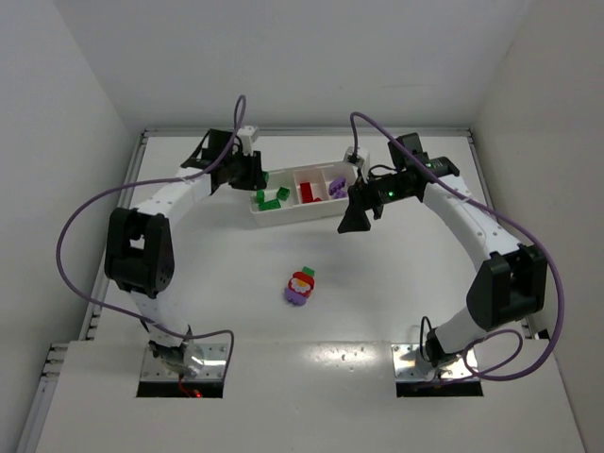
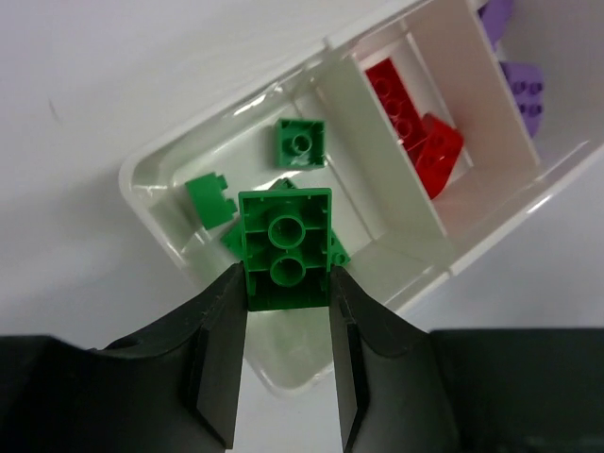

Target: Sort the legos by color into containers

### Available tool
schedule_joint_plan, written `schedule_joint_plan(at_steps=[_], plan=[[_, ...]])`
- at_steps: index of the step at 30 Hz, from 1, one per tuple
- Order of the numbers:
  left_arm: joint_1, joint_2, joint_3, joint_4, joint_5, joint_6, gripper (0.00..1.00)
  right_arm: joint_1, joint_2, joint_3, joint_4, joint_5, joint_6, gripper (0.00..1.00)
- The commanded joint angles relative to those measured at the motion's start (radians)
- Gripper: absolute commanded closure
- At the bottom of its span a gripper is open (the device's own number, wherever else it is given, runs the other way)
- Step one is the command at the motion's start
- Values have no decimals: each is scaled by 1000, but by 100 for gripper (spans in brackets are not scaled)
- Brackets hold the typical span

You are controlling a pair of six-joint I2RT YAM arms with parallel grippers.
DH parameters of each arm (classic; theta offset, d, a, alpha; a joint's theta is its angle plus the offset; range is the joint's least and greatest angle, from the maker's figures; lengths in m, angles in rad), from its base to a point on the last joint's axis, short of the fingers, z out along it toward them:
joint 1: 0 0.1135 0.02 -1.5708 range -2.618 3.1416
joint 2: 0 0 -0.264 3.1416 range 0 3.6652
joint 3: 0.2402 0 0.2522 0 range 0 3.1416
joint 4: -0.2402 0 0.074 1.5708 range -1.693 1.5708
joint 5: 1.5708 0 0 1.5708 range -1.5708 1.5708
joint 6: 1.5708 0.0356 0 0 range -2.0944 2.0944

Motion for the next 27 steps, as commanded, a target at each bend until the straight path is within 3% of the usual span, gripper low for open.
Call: schedule_joint_plan(at_steps=[1,8,11,13,15,18,21,27], plan=[[-4,0,28,-54,-66,46,82,-6,-3,8,24,-5,12,22],[-4,29,37,-63,-35,57,41,-6,-3,8,24,-5,12,22],[-4,29,37,-63,32,66,34,-6,-3,-1,24,4,12,22],[8,-9,-7,-32,160,66,33,-6,-3,-1,24,4,12,22],[48,-112,-78,90,395,66,31,-6,-3,-10,24,4,12,22],[48,-221,-202,157,584,81,31,-6,-30,-67,44,-6,1,22],[-16,-336,-286,34,601,178,31,17,-39,-122,53,-6,-48,22],[-56,-534,-409,-30,454,262,31,84,37,-133,55,21,-118,24]])
